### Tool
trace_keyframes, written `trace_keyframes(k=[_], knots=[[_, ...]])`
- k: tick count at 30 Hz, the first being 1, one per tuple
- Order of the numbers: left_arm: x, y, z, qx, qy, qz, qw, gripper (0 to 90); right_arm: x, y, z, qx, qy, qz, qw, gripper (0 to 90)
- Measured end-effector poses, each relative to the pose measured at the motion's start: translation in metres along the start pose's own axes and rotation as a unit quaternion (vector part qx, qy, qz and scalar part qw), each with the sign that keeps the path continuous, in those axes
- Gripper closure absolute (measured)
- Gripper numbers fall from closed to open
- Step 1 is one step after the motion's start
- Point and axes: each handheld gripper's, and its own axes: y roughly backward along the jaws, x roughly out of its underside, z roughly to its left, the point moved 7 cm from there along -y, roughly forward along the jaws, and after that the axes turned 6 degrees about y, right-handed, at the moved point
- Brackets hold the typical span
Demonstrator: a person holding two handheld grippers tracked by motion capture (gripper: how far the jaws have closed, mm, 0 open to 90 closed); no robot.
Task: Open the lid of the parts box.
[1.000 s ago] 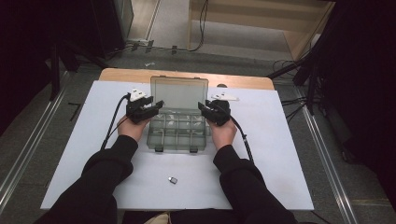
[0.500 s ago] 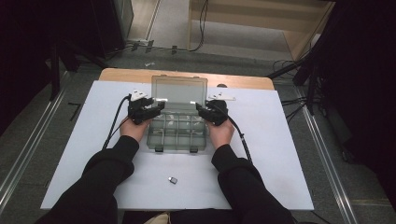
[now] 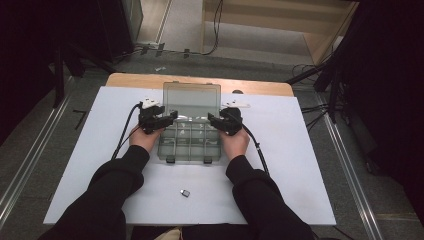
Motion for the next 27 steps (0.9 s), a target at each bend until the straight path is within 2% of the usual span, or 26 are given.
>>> trace_keyframes(k=[2, 8, 12, 18, 27], knots=[[0.0010, -0.0010, -0.0001, -0.002, -0.001, 0.002, 1.0000, 37.8, 0.0007, -0.0004, -0.0001, 0.001, 0.000, 0.002, 1.0000, 44.7], [0.0029, -0.0027, 0.0017, 0.009, 0.021, 0.011, 0.9997, 37.6, 0.0037, -0.0028, 0.0005, -0.003, -0.004, 0.011, 0.9999, 42.4], [0.0036, -0.0038, 0.0024, 0.012, 0.029, 0.019, 0.9993, 37.4, 0.0050, -0.0033, 0.0004, -0.008, -0.009, 0.016, 0.9998, 42.0], [0.0047, -0.0058, 0.0016, 0.012, 0.024, 0.030, 0.9992, 33.8, 0.0058, -0.0041, -0.0009, -0.014, -0.020, 0.019, 0.9995, 41.6], [0.0060, -0.0066, 0.0033, 0.018, 0.044, 0.040, 0.9981, 33.8, 0.0063, -0.0038, -0.0014, -0.015, -0.025, 0.020, 0.9994, 40.0]])
